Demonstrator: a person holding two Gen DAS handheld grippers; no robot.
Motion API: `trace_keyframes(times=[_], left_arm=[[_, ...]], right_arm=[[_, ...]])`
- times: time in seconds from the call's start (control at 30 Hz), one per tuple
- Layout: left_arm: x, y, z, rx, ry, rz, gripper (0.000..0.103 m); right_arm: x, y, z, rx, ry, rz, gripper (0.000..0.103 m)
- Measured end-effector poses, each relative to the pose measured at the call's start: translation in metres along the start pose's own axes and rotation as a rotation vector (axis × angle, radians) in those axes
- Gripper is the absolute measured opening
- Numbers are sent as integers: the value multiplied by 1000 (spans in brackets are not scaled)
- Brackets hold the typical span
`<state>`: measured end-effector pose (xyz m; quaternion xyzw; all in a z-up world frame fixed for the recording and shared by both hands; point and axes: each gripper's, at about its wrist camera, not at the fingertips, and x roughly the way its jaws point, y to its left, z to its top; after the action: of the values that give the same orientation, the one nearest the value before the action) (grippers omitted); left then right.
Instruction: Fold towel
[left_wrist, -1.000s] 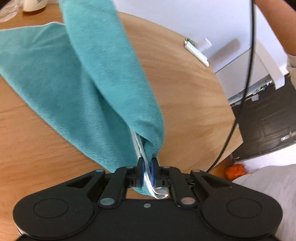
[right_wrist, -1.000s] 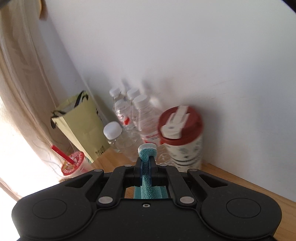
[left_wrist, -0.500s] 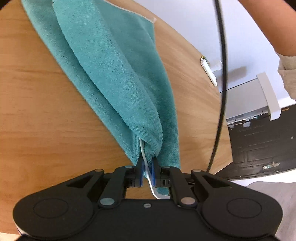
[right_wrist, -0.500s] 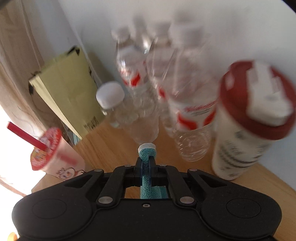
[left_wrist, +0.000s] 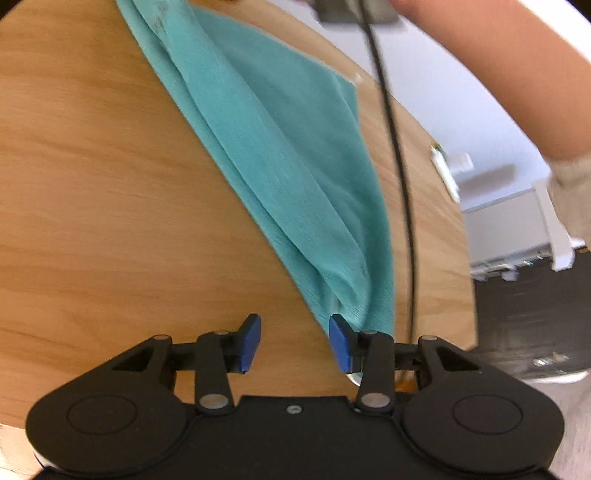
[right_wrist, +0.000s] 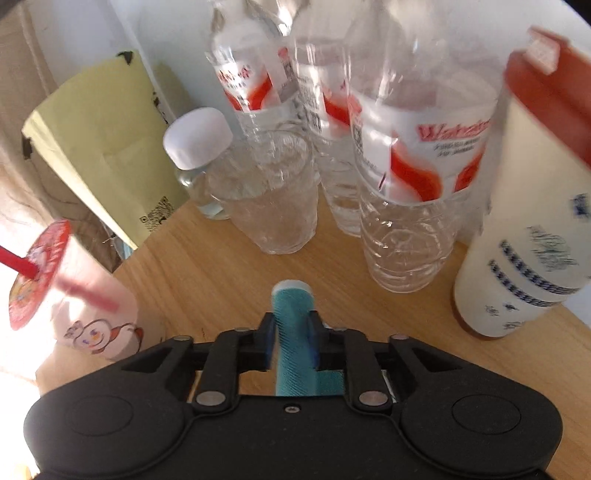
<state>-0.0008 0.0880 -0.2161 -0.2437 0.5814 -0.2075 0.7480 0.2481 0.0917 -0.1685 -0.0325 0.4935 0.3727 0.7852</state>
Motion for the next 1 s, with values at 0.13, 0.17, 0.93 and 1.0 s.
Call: trace_keyframes(times=[0.13, 0.17, 0.93, 1.0], left_arm=[[-18, 5, 25, 24, -50, 56, 41], [-22, 6, 36, 31, -65, 81, 41], [3, 6, 167, 123, -163, 472, 17], [5, 9, 171, 127, -158, 498, 15]], right_arm=[[-73, -28, -18, 97, -93, 46, 32], [-94, -37, -30, 116, -113, 12, 33], [-171, -78, -279, 645, 83, -71, 36], [-169, -77, -281, 666, 93, -61, 36]])
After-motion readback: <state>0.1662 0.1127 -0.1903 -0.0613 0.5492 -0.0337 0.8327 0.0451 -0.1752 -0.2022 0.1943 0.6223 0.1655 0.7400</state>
